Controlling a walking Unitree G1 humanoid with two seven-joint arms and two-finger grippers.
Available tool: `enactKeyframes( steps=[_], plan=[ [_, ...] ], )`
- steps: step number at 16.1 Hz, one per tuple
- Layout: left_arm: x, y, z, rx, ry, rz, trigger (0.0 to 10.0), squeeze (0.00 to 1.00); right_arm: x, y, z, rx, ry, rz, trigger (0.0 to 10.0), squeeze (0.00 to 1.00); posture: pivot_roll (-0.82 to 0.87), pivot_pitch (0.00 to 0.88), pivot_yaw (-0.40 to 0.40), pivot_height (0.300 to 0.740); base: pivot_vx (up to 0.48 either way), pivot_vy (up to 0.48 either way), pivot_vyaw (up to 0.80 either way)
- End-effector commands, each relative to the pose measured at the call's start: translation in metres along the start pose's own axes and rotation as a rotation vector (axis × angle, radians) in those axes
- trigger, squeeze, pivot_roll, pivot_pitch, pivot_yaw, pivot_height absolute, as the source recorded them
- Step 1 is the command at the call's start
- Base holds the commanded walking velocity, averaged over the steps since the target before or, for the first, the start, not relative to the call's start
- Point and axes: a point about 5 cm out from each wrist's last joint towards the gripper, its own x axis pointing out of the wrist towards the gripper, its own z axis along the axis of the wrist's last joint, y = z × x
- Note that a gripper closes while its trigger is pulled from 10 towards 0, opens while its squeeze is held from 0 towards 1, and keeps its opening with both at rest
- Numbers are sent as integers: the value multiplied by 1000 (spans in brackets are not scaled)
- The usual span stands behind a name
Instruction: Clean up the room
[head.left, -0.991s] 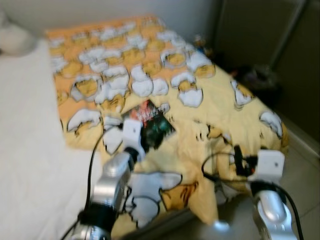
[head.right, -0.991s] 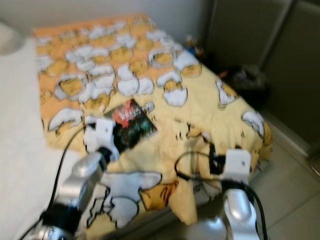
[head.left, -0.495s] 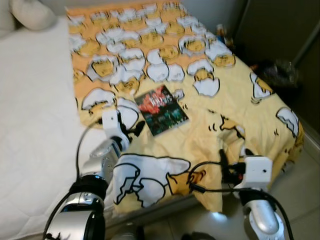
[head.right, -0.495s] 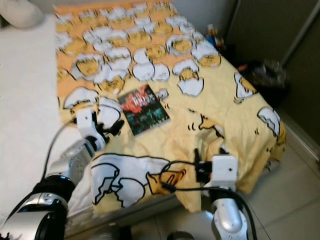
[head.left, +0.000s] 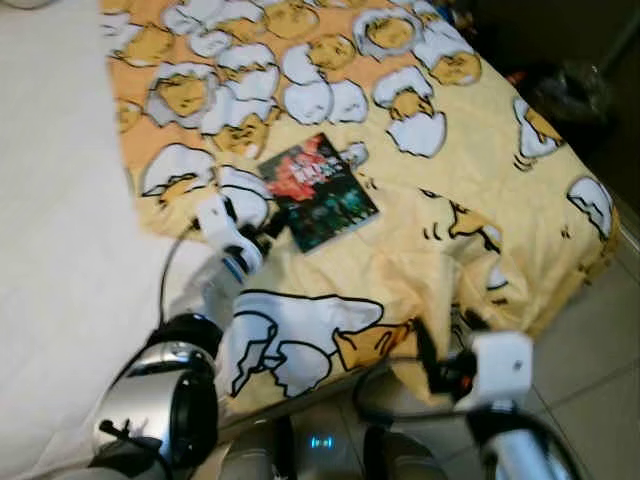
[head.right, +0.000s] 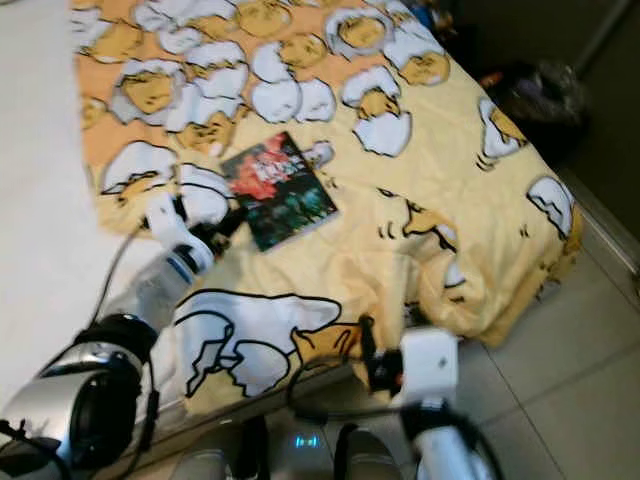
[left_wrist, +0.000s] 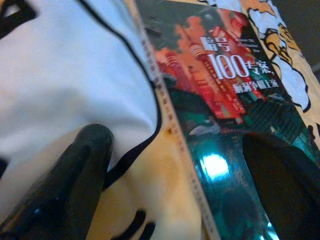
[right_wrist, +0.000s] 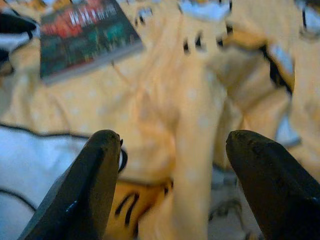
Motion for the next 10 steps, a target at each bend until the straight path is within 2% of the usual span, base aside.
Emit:
enactKeyframes(
  steps=[1, 3, 5, 10],
  plan=[
    [-3, 4, 1, 35, -3, -14, 10000, 0, -4, 2, -1, -3, 13, -6, 10000, 0, -156, 261, 57, 740, 0, 0, 0],
    [-15, 16, 7, 116, -19, -33, 10000, 0, -5, 6, -5, 22, 33, -11, 10000, 0, -124, 251, 62, 740, 0, 0, 0],
    [-15, 18, 2, 124, -5, -31, 10000, 0, 2, 6, -5, 33, 30, -16, 10000, 0, -100, 253, 60, 740, 0, 0, 0],
    [2, -8, -6, 61, 1, -31, 10000, 0, 6, 10, 0, 8, 7, 25, 10000, 0, -133, 250, 50, 740, 0, 0, 0]
  ],
)
